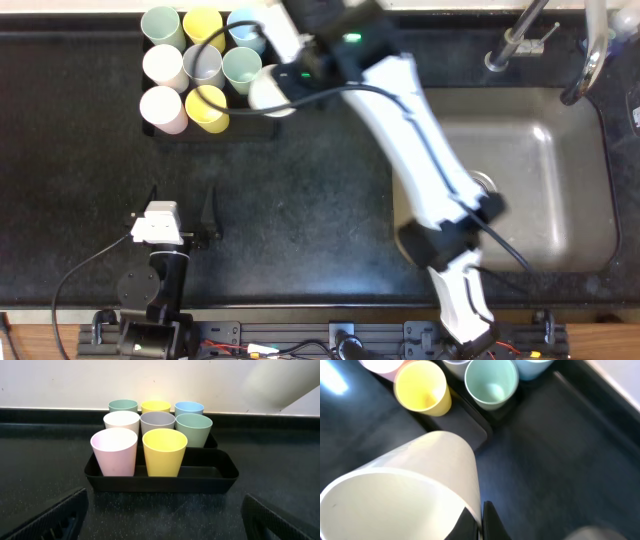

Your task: Store Cups

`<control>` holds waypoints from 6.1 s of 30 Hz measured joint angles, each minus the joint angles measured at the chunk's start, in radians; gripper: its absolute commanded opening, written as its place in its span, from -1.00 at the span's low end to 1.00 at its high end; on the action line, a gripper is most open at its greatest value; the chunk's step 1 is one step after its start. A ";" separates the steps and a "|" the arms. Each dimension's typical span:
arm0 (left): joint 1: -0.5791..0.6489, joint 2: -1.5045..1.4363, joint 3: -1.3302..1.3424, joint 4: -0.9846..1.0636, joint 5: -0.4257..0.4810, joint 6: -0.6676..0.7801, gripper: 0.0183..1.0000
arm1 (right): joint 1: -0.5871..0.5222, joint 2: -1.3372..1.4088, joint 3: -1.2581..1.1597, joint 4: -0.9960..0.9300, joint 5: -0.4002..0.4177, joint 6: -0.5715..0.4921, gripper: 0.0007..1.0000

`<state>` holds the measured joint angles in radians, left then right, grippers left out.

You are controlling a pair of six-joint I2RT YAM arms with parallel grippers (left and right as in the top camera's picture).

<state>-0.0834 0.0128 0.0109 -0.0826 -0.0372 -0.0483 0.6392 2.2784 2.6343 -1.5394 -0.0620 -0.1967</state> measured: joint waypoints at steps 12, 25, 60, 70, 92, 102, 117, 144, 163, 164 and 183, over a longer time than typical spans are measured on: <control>0.000 0.000 0.000 0.000 0.000 0.000 0.99 | 0.032 0.141 0.020 0.055 0.070 0.010 -0.91; 0.000 0.000 0.000 0.000 0.000 0.000 1.00 | 0.051 0.212 0.021 0.066 0.074 0.009 -0.92; 0.000 0.000 0.000 0.000 0.000 0.000 1.00 | 0.050 0.283 0.021 0.126 0.078 -0.010 1.00; 0.000 0.000 0.000 0.000 0.000 0.000 1.00 | 0.030 0.282 0.146 0.124 0.105 0.015 1.00; 0.000 0.000 0.000 0.001 0.000 0.000 1.00 | -0.401 -0.864 -0.543 -0.093 0.217 0.311 1.00; 0.000 0.000 -0.001 0.000 0.001 0.000 1.00 | -0.468 -1.679 -1.829 1.091 0.389 0.343 0.99; 0.000 0.000 -0.001 0.000 0.003 0.000 1.00 | -0.468 -2.141 -2.489 1.638 0.473 0.180 0.99; 0.000 0.000 -0.001 0.000 0.003 0.000 1.00 | -0.468 -2.264 -2.616 1.493 0.473 0.170 0.99; 0.000 0.000 -0.001 0.000 0.003 0.000 1.00 | -0.620 -2.264 -2.616 1.457 0.143 0.216 0.99; 0.000 0.000 -0.001 0.000 0.003 0.000 1.00 | -0.628 -2.264 -2.616 1.457 0.135 0.217 1.00; 0.000 0.000 -0.001 0.000 0.003 0.000 1.00 | -0.640 -2.264 -2.616 1.458 0.084 0.220 0.99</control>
<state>-0.0834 0.0128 0.0097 -0.0822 -0.0338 -0.0483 -0.0006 0.0139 0.0181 -0.0818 0.0223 0.0235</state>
